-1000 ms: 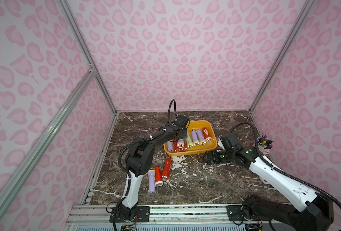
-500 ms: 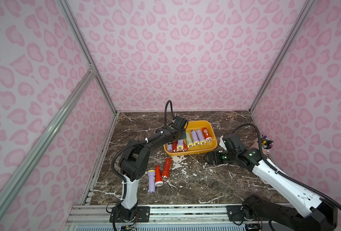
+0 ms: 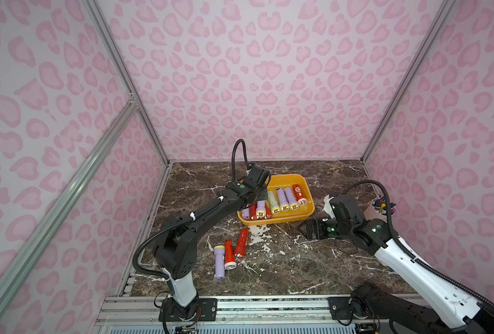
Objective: Put the flashlights into the storage boxes
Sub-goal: Place the flashlight at the storage box, then pick up the flashlight from the center of the board.
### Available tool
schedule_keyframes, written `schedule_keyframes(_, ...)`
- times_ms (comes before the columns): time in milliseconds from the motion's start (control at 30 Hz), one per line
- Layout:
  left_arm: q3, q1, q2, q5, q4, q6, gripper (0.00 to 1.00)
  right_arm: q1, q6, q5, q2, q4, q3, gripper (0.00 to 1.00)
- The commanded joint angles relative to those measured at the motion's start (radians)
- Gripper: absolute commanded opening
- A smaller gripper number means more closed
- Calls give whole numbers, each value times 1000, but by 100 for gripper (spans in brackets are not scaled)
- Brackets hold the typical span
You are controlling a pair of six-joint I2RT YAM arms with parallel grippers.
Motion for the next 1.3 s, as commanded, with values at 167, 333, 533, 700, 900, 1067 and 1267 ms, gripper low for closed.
schedule_keyframes(167, -313, -59, -272, -117, -100, -79, 45, 94, 60, 46, -28, 16, -63, 99)
schedule_keyframes(333, -472, -118, -420, -160, -158, -158, 58, 254, 144, 111, -37, 60, -116, 99)
schedule_keyframes(533, -560, -165, -486, -140, -178, -169, 59, 472, 279, 226, -73, 120, -188, 99)
schedule_keyframes(700, -567, -174, -462, -152, -164, -142, 59, 587, 349, 319, -118, 107, -207, 99)
schedule_keyframes(900, -536, -174, -367, -141, -127, -104, 62, 605, 373, 366, -197, 49, -214, 99)
schedule_keyframes(1067, -514, -173, -269, -126, -83, -67, 61, 599, 370, 383, -227, 5, -207, 99)
schedule_keyframes(1267, -477, -133, -169, -86, -31, -22, 61, 502, 335, 333, -262, -27, -209, 99)
